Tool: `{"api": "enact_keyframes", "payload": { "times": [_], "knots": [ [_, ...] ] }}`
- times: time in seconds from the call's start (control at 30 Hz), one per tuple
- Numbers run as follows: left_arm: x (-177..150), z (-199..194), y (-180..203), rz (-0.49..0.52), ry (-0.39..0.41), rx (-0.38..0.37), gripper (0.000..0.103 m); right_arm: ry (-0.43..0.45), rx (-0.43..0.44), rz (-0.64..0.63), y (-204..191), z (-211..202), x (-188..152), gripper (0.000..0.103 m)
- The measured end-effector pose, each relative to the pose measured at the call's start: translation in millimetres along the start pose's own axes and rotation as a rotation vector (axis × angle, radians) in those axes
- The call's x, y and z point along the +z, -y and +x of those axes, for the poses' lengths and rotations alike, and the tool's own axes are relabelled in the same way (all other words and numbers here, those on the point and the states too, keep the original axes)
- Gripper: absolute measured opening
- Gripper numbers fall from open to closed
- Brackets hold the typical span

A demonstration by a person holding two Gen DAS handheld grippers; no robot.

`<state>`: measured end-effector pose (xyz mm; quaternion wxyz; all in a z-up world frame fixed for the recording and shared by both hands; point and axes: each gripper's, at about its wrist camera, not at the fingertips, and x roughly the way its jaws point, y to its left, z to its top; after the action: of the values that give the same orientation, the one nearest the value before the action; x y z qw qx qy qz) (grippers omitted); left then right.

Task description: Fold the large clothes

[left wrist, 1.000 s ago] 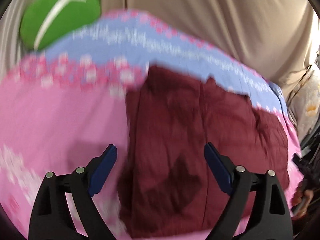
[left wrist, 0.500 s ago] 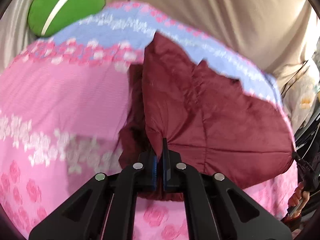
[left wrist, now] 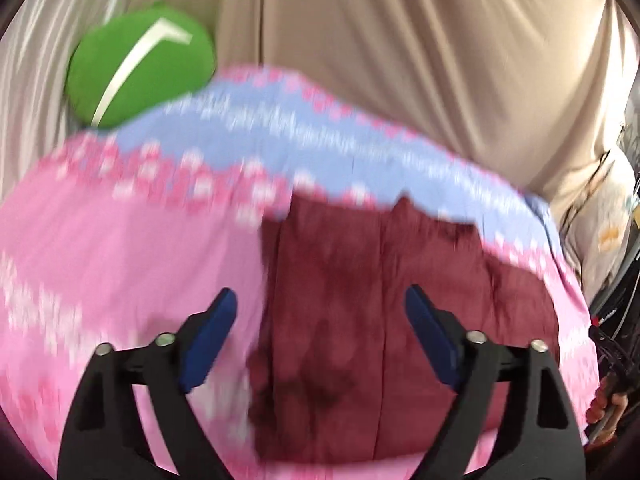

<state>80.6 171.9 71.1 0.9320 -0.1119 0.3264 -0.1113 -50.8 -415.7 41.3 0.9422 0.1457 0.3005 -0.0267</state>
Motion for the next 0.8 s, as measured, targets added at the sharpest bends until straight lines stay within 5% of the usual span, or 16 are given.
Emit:
{"api": "enact_keyframes", "payload": {
  "times": [0.23, 0.3, 0.37, 0.43, 0.6, 0.7, 0.8],
  "knots": [
    [41, 122, 2, -0.068, -0.161, 0.000, 0.088, -0.108, -0.017, 0.039, 5, 103, 49, 0.071],
    [35, 142, 0, -0.083, -0.206, 0.006, 0.057, -0.174, -0.070, 0.040, 6, 138, 48, 0.067],
    [32, 154, -1, -0.087, -0.245, 0.015, 0.004, -0.220, -0.073, 0.044, 6, 156, 44, 0.007],
    [35, 153, -3, -0.093, -0.222, 0.023, 0.001, -0.203, -0.059, 0.051, 1, 155, 50, 0.003],
    [64, 127, 5, -0.050, -0.065, 0.085, 0.001, 0.060, 0.008, 0.043, -17, 106, 88, 0.002],
    [61, 159, 9, -0.002, -0.112, 0.164, 0.001, -0.005, -0.054, 0.039, -9, 142, 89, 0.002],
    [38, 209, -1, -0.009, -0.227, 0.205, 0.001, -0.185, -0.129, 0.035, 9, 204, 63, 0.003]
  ]
}}
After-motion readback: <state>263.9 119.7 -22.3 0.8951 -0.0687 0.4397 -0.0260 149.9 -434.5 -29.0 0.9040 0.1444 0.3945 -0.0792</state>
